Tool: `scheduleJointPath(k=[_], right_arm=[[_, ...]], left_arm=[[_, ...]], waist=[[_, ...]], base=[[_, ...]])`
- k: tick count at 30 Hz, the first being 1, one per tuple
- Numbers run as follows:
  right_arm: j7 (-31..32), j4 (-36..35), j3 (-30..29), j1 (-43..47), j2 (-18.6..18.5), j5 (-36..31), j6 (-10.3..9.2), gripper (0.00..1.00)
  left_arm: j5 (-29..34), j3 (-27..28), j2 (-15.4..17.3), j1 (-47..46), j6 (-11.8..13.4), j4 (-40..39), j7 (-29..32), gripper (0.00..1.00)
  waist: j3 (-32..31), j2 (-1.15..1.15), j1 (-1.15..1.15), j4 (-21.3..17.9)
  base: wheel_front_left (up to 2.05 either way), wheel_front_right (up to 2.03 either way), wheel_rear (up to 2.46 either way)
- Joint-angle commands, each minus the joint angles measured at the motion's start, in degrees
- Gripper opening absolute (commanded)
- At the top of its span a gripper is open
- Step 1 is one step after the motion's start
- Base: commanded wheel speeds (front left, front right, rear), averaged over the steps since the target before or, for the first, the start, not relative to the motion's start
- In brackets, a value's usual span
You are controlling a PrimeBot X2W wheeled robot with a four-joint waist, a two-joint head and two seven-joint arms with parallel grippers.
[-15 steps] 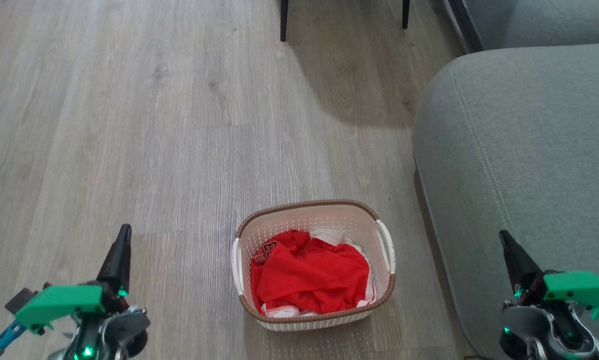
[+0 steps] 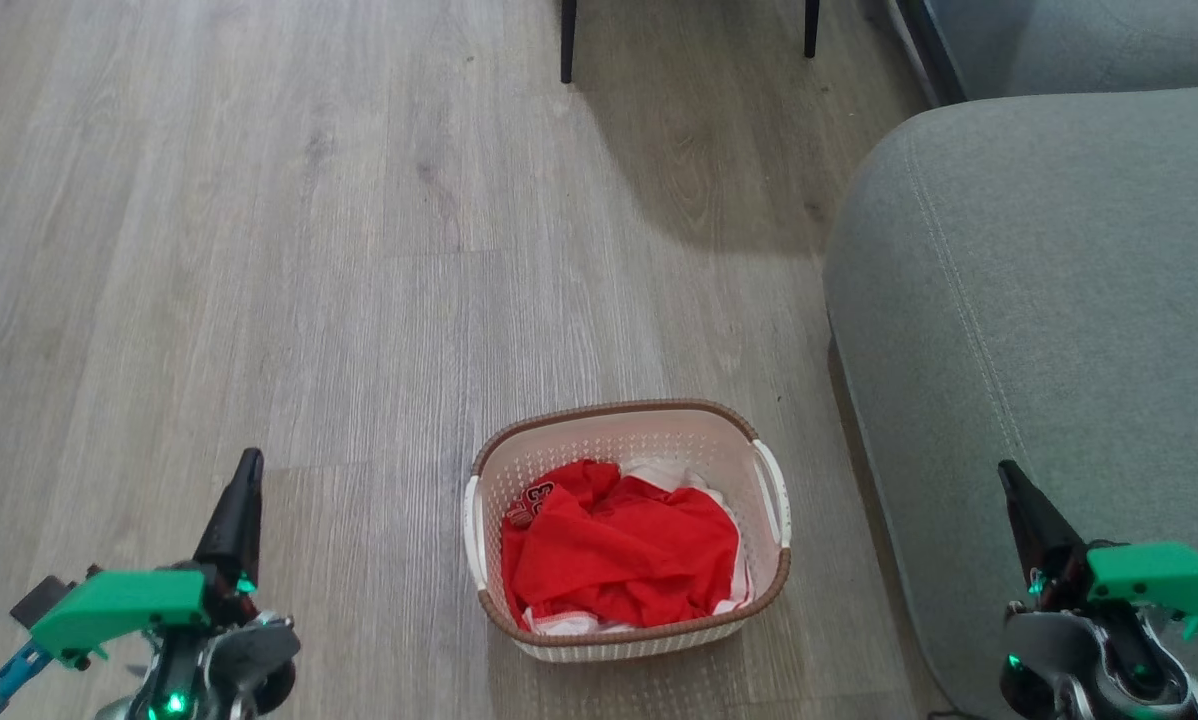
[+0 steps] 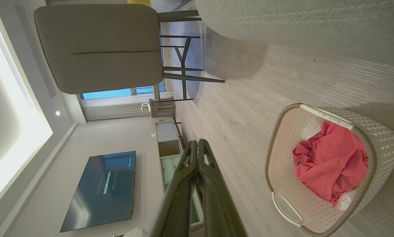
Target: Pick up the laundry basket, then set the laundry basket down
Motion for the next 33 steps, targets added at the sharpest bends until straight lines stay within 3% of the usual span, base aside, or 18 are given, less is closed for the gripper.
scheduleJointPath(k=[1,26,27,33], right_arm=[[0.4,-1.8,1.0,-2.8,-0.4,-0.5,-0.08,0.00],[0.4,-1.8,1.0,-2.8,-0.4,-0.5,-0.08,0.00],[0.0,0.0,0.0,0.0,0.0,0.0,0.00,1.00],[-0.4,2.9,0.7,1.5,0.5,0.0,0.00,1.00]], left_arm=[[0.5,2.1,0.4,-3.5,-0.4,-1.7,0.5,0.00],[0.5,2.1,0.4,-3.5,-0.4,-1.7,0.4,0.00],[0.0,0.0,0.0,0.0,0.0,0.0,0.0,1.00],[0.1,-0.5,-0.4,1.9,0.0,2.8,-0.4,1.00]], waist=[[0.0,0.00,0.00,0.0],[0.0,0.00,0.00,0.0],[0.0,0.00,0.00,0.0],[-0.1,0.00,0.00,0.0]], base=[[0.00,0.00,0.00],[0.00,0.00,0.00],[0.00,0.00,0.00],[0.00,0.00,0.00]])
